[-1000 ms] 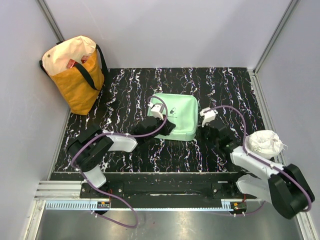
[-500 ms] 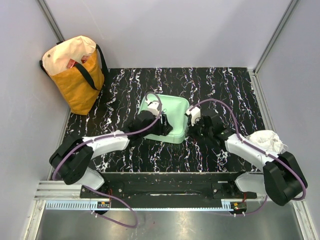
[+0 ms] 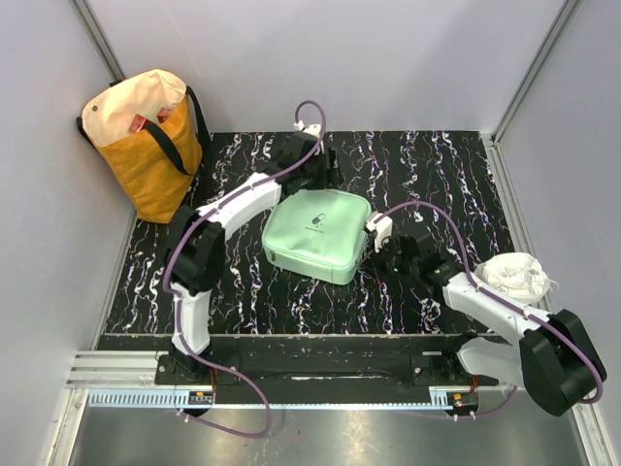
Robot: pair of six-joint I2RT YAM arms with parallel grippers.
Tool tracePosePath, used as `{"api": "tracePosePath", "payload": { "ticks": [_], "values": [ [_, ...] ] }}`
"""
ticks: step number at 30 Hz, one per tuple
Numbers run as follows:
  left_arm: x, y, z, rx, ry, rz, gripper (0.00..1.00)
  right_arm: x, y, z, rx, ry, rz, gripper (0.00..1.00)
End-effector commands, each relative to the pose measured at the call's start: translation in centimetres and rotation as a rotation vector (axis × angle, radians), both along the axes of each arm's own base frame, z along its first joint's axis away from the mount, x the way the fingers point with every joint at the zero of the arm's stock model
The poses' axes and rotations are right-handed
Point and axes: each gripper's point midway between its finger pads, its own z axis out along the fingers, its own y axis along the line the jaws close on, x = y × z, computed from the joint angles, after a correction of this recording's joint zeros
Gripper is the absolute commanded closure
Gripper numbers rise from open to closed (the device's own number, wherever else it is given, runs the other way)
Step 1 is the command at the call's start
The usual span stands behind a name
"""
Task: Organize the medicine kit
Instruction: Zip the medicine box at the center of the board.
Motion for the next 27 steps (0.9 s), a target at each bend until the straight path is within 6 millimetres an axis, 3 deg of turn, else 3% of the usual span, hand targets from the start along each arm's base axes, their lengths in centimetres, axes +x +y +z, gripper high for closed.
{"api": "tracePosePath", "payload": {
  "ticks": [1,4,6,9,12,13,15,17,19,22,27],
  "values": [
    [2.9,-1.8,0.2,0.003,0.027,-0.015,0.27,0.7,1.8,4.6,0.143,-0.143,0.041,1.0],
    [3.5,-4.7,-0.5,-0.06,0.03,-0.144,0.27,0.7,1.9,4.4,0.14,-0.124,0.041,1.0],
    [2.9,-6.4,-2.1,-0.073,0.055,-0.239,0.27,0.7,2.0,4.3,0.134,-0.118,0.044,1.0],
    [0.4,-8.3,-5.0,-0.091,0.165,-0.413,0.32,0.7,2.1,4.6,0.147,-0.133,0.048,1.0],
    [-2.7,-9.1,-8.2,-0.074,0.249,-0.543,0.38,0.6,2.0,4.6,0.148,-0.134,0.05,1.0],
    [-3.9,-8.9,-9.3,-0.063,0.289,-0.593,0.38,0.8,1.9,4.5,0.144,-0.129,0.032,1.0],
    [-6.1,-8.2,-10.5,-0.013,0.341,-0.669,0.51,1.1,1.6,4.1,0.127,-0.123,0.013,1.0],
    [-8.1,-6.8,-11.9,0.054,0.382,-0.709,0.56,1.8,0.7,3.5,0.092,-0.104,-0.062,1.0],
    [-9.9,-6.1,-12.3,0.042,0.407,-0.777,0.62,3.0,-0.1,3.4,0.079,-0.091,-0.169,1.0],
    [-12.3,-4.6,-13.6,0.046,0.414,-0.862,0.7,4.2,-1.4,3.0,0.06,-0.078,-0.287,1.0],
    [-15.2,-2.8,-15.7,0.058,0.454,-0.941,0.79,4.6,-1.5,2.9,0.059,-0.087,-0.305,1.0]
  ]
}}
